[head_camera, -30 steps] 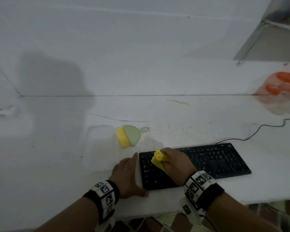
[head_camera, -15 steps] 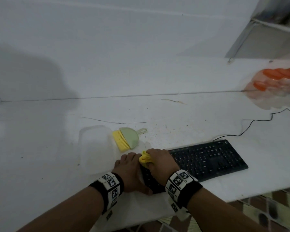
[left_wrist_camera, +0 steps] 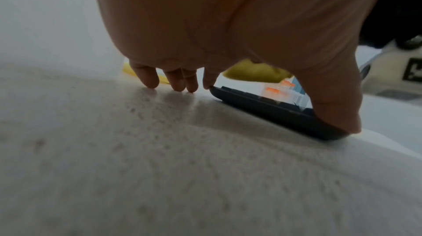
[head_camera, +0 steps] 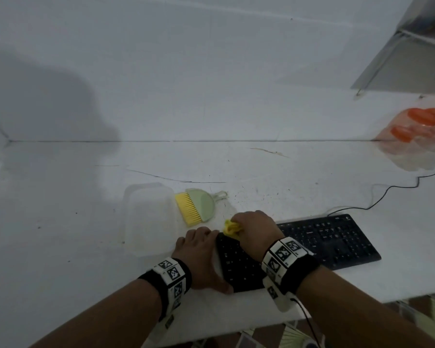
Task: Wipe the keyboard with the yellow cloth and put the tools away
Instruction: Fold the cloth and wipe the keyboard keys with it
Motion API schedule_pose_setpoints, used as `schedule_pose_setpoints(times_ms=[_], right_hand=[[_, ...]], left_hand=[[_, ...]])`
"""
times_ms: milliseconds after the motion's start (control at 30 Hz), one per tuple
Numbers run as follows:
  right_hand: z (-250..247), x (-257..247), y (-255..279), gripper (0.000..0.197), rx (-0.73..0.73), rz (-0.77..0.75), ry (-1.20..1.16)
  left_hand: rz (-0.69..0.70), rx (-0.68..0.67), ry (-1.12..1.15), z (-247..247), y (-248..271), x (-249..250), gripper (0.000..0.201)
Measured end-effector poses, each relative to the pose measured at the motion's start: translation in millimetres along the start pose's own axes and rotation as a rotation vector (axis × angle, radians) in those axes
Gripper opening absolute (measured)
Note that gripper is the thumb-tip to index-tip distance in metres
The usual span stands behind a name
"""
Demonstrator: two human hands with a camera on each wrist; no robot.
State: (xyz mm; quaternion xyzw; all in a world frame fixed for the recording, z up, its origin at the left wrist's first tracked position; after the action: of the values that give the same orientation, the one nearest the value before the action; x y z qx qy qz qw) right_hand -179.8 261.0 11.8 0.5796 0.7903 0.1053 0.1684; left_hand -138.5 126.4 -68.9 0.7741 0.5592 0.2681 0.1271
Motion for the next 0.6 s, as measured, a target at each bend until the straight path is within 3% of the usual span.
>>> schedule_pose_setpoints(times_ms=[100,233,333,433,600], right_hand=[[20,-13,-3,0.03,-0.073,-0.028,-0.028],[10,15,-1,0.008,-0.114,0.065,0.124],[-3,20,0,0.014,-0.028,0.072,0.108],[19,-4,4,0.03,-0.085,-0.045,0.097],[6,4,-3,0.028,-0.032,0.019,0.167]], left_hand=[[0.004,0.015,0.006,0,0,-1,0.14],[-0.006,-0.012,0.015,3,0,-4,0.146],[-0.007,-0.021,0.02,3,-1,-4,0.147],[-0.004,-0.011,0.013,3,-1,-2,0.145],[-0.005,-0.024,0.01,3,1,-2,0.146]])
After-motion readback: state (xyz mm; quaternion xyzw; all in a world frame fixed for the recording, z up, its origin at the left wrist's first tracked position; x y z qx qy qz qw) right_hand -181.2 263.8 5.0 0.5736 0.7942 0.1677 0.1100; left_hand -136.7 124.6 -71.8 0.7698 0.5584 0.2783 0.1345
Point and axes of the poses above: each hand's wrist, its own y-axis away from the middle knuckle, its own z-axis out of the palm, x = y × z, the point moved 7 cm from there along -y, towards the middle knuckle, and after that the axes turned 6 degrees about -x, right-handed, at the moved point
